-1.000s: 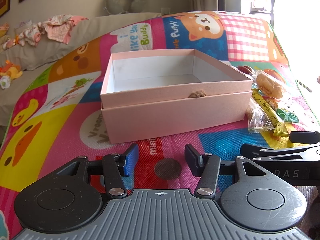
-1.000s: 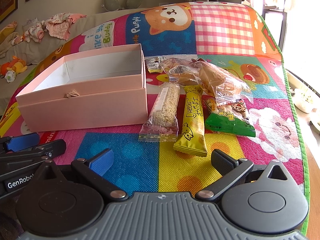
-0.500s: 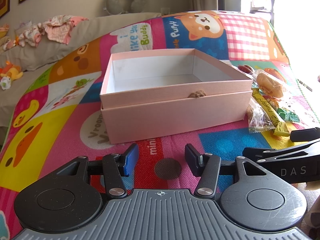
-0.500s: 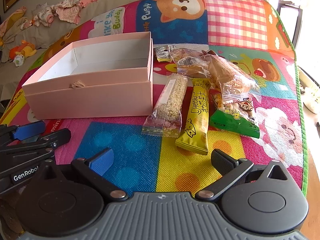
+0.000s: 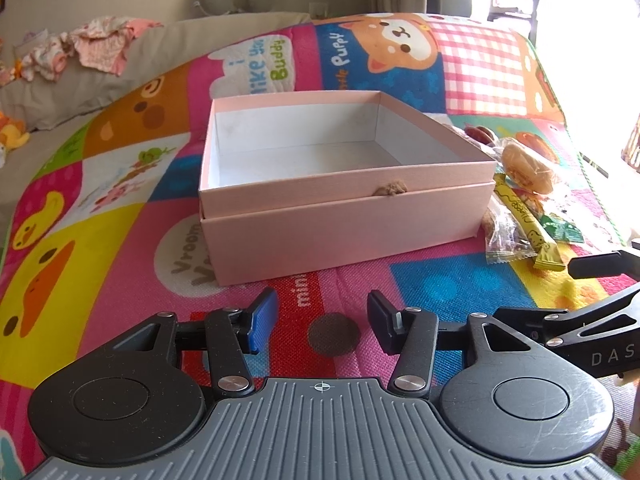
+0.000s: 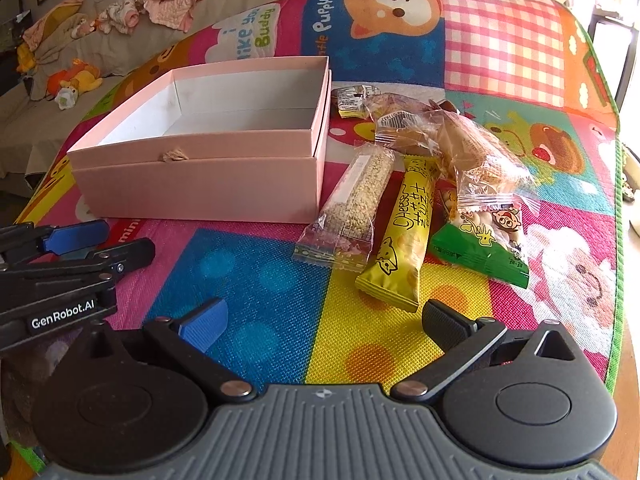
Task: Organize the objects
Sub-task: 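Grasp the pink box wall with the left gripper while the right gripper picks a snack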
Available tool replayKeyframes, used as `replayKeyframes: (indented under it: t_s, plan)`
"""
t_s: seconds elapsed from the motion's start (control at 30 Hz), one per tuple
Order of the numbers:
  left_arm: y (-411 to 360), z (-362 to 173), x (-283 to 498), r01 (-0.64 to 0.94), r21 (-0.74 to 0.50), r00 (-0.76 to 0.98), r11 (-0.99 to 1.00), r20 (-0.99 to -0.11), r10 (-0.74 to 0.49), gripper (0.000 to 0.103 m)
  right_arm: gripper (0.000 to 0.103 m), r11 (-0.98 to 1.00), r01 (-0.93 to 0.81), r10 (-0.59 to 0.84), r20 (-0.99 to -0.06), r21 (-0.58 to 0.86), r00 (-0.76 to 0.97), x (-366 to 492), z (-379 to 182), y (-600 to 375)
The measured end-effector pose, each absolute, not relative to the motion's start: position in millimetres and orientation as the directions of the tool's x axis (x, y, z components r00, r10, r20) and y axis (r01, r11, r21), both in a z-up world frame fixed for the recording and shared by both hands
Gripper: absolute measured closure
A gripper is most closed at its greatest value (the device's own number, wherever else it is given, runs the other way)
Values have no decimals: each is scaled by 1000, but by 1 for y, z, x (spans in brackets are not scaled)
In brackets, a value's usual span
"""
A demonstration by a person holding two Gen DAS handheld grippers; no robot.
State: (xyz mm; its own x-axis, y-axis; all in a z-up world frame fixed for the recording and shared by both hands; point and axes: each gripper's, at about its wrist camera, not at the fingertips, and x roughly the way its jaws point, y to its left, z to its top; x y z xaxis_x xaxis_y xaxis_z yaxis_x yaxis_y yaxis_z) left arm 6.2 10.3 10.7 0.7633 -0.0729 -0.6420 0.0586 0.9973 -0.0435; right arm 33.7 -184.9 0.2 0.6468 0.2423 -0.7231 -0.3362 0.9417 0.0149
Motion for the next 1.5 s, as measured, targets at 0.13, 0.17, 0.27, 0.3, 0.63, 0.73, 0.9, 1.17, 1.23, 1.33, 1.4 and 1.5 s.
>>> replayKeyframes:
  t_s: [0.13,0.17,0.27,0.3,0.63,0.73,0.9,1.17,1.23,1.33,1.4,1.5]
  plan:
    - [34,49,-3,98,-60,781,993,-614,-115,49,0,944,-329,252,-669,12,699,21,20,-204]
    - [41,60,-3,90,-54,796,994,-596,-104,48,0,946,-325,255,-652,14,714,19,28,-210]
    - [63,88,20,-22,-51,839,998,-544,-9,49,0,956,-294,224,-622,-11,751,23,47,-225]
    - [68,93,31,-54,-47,841,997,-541,20,49,0,959,-284,210,-616,-23,759,27,53,-227]
    - [89,38,139,-58,-37,653,998,-757,10,63,0,921,-387,289,-583,-47,759,100,137,-182]
    - [92,26,145,-82,-79,612,993,-791,-12,89,0,872,-488,368,-616,-31,697,147,159,-139]
    - [92,23,142,-89,-88,615,992,-789,-15,90,6,765,-637,398,-711,-92,580,233,153,-28]
    - [101,21,144,-119,-167,620,979,-782,-59,89,26,705,-696,285,-846,-132,450,316,69,98]
    - [101,21,143,-121,-171,621,978,-782,-60,89,26,702,-700,246,-879,-129,409,327,48,109]
    - [101,21,141,-116,-172,625,978,-778,-62,89,52,698,-703,209,-899,-138,384,333,31,109]
    - [100,20,140,-120,-170,627,978,-777,-58,89,63,707,-694,227,-887,-133,401,333,34,99]
    - [99,20,139,-126,-169,628,978,-777,-53,89,71,748,-649,255,-845,-136,470,330,55,71]
